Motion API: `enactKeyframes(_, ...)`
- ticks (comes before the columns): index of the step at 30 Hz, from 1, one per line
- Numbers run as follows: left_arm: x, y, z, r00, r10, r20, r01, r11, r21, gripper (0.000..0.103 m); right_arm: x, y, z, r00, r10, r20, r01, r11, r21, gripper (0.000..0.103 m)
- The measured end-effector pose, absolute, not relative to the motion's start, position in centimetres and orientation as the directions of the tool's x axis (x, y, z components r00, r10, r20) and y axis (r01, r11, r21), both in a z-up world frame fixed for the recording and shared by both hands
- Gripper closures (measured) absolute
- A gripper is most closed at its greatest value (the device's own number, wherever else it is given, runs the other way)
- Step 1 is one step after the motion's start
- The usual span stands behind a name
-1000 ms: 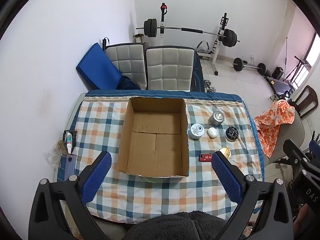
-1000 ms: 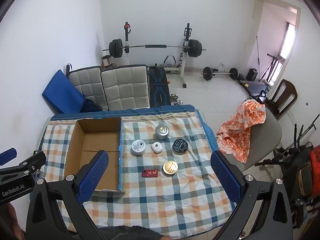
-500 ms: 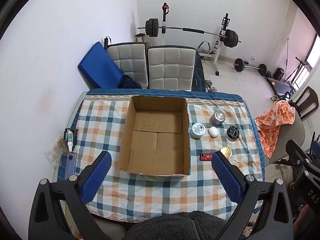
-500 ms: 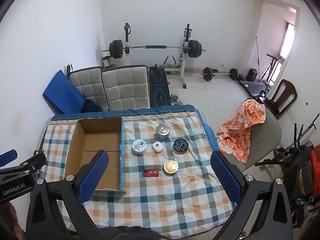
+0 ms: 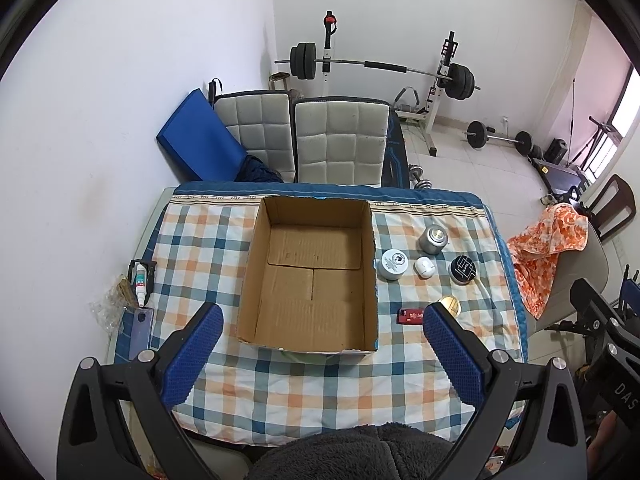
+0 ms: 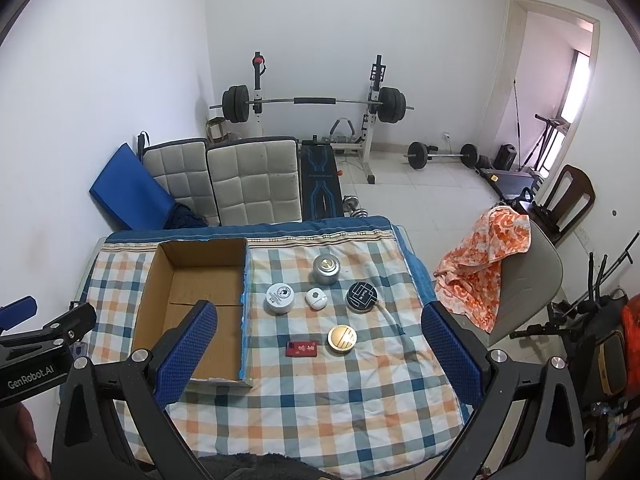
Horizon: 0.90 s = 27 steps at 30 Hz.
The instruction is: Organize rigid objects
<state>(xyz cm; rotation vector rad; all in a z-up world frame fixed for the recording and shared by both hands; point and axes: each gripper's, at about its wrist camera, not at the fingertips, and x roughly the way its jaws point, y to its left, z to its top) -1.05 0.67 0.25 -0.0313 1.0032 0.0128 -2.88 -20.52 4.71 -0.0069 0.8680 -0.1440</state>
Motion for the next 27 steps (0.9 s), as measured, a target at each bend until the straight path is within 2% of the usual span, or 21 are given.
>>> enactKeyframes(27, -0.8, 0.32, 1.19, 0.548, 0.001, -0.837, -0.024, 1.0, -0.015, 0.001, -2.57, -20.63, 5.22, 0.667, -0.131, -0.733, 0.116, 0.991, -0.071, 0.0)
